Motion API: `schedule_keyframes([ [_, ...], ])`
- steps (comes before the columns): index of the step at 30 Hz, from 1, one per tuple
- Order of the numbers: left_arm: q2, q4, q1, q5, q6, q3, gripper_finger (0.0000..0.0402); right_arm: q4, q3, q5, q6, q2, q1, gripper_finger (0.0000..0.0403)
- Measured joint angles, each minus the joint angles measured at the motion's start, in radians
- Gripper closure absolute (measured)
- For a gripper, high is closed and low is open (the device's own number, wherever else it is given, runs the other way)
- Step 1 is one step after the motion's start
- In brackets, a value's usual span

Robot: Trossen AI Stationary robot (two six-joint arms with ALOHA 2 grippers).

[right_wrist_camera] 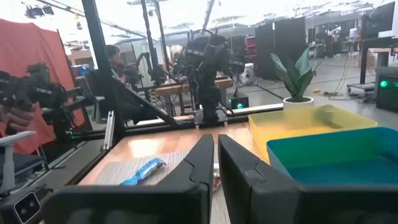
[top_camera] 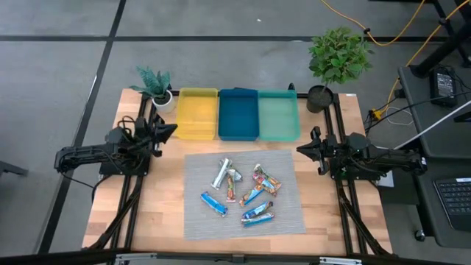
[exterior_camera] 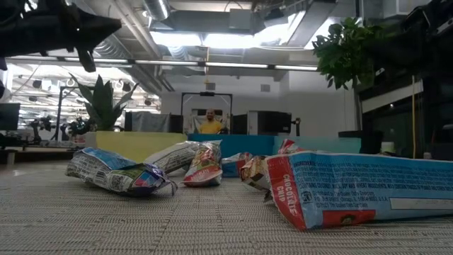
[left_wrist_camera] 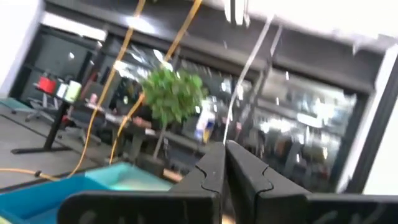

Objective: Pick and place Granola Bars by type
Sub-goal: Put the yellow granola bar into the yellow bin

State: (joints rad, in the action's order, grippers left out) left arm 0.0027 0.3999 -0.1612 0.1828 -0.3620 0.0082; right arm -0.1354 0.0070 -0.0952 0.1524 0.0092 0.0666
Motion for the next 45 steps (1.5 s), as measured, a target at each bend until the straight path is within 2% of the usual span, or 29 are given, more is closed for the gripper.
schedule_keyframes([
  [8, 0.000, 0.000, 0.000, 0.027, -0.090, 0.002, 0.0393, -0.020, 0.000, 0.000, 0.000, 0.000, 0.000, 0.0375],
  [12, 0.028, 0.000, 0.008, 0.020, -0.127, 0.075, 0.0392, -0.055, 0.006, -0.001, -0.001, 0.000, 0.000, 0.0375],
  [17, 0.185, -0.157, 0.042, -0.021, -0.090, 0.311, 0.0389, -0.054, 0.056, -0.003, -0.030, 0.000, 0.000, 0.0375],
  [24, 0.543, -0.523, 0.091, -0.152, 0.022, 0.730, 0.0389, -0.052, 0.154, -0.002, -0.121, 0.021, 0.000, 0.0375],
  [30, 0.764, -0.654, 0.121, -0.311, 0.023, 0.933, 0.0387, -0.042, 0.209, -0.003, -0.135, 0.068, 0.000, 0.0375],
  [35, 0.883, -0.775, 0.169, -0.365, 0.001, 0.986, 0.0389, -0.042, 0.229, -0.003, -0.138, 0.103, 0.000, 0.0375],
  [40, 0.985, -0.919, 0.207, -0.353, 0.001, 0.976, 0.0390, -0.008, 0.229, -0.002, -0.185, 0.121, 0.000, 0.0375],
  [45, 1.101, -0.953, 0.238, -0.354, -0.018, 0.976, 0.0386, 0.037, 0.229, -0.002, -0.188, 0.122, 0.000, 0.0375],
])
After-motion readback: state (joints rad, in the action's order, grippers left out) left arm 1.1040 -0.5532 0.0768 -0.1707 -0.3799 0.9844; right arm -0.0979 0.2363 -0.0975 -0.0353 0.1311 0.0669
